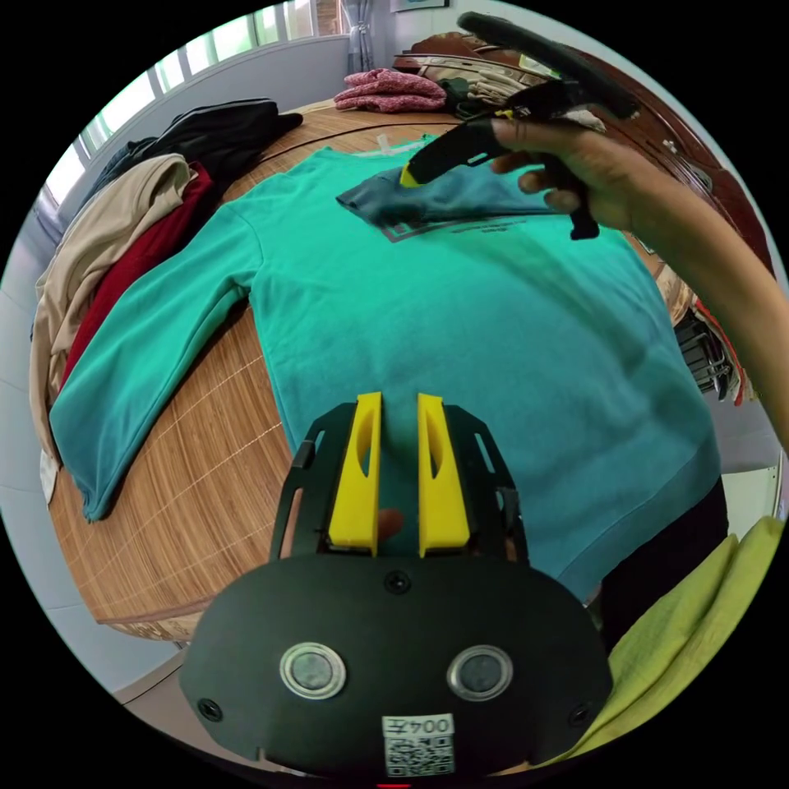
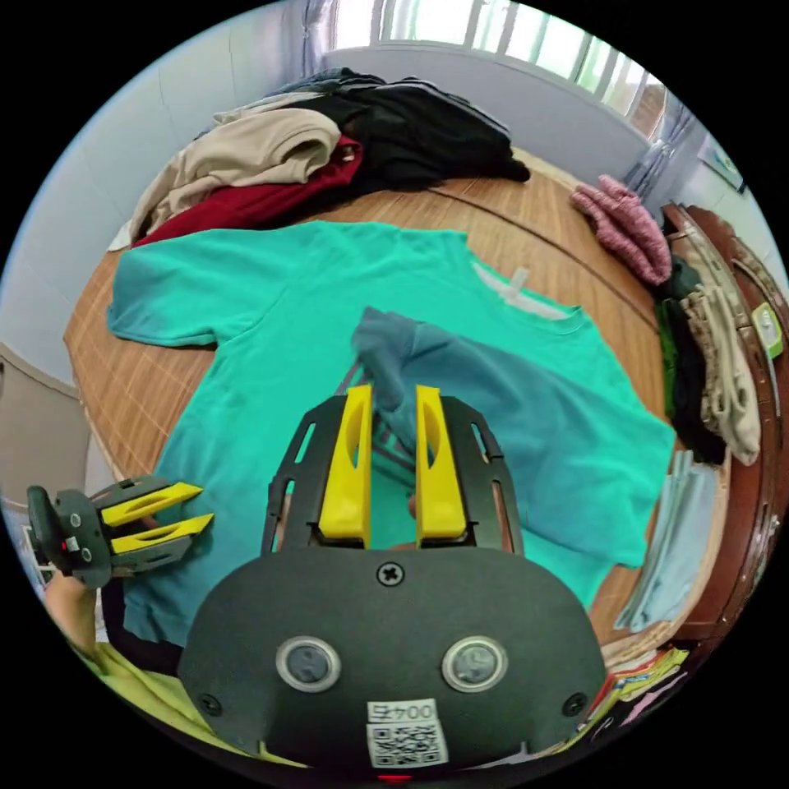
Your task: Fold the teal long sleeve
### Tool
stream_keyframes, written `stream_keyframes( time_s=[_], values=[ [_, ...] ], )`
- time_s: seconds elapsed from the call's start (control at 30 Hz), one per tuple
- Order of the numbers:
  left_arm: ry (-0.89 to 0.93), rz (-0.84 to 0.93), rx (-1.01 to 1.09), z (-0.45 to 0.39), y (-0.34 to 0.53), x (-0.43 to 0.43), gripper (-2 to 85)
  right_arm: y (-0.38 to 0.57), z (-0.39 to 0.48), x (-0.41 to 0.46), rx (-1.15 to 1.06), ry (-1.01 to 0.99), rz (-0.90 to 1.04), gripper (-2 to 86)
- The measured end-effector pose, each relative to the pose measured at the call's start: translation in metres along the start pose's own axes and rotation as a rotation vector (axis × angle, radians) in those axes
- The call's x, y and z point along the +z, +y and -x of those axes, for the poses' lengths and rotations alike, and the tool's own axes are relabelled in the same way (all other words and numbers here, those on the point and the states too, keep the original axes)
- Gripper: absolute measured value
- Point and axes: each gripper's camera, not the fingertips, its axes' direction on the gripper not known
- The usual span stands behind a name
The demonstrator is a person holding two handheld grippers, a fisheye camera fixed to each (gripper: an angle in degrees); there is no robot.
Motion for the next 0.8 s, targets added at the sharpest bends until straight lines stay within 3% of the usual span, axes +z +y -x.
stream_keyframes(
  time_s=[0.2,0.3,0.6,0.8],
  values=[
    [-0.005,0.000,0.001,0.000,0.002,0.001,7.2,0.068,-0.031,0.009,0.067,-0.285,-0.157,16.4],
    [-0.011,0.001,0.003,-0.001,0.003,0.002,7.3,0.127,-0.066,0.008,0.120,-0.282,-0.178,16.2],
    [-0.031,0.003,0.009,0.000,0.005,0.004,7.4,0.348,-0.115,0.068,0.165,-0.129,0.271,12.7],
    [-0.052,0.000,0.014,0.002,0.007,0.006,7.5,0.394,-0.132,0.101,0.189,-0.066,0.343,9.6]
  ],
)
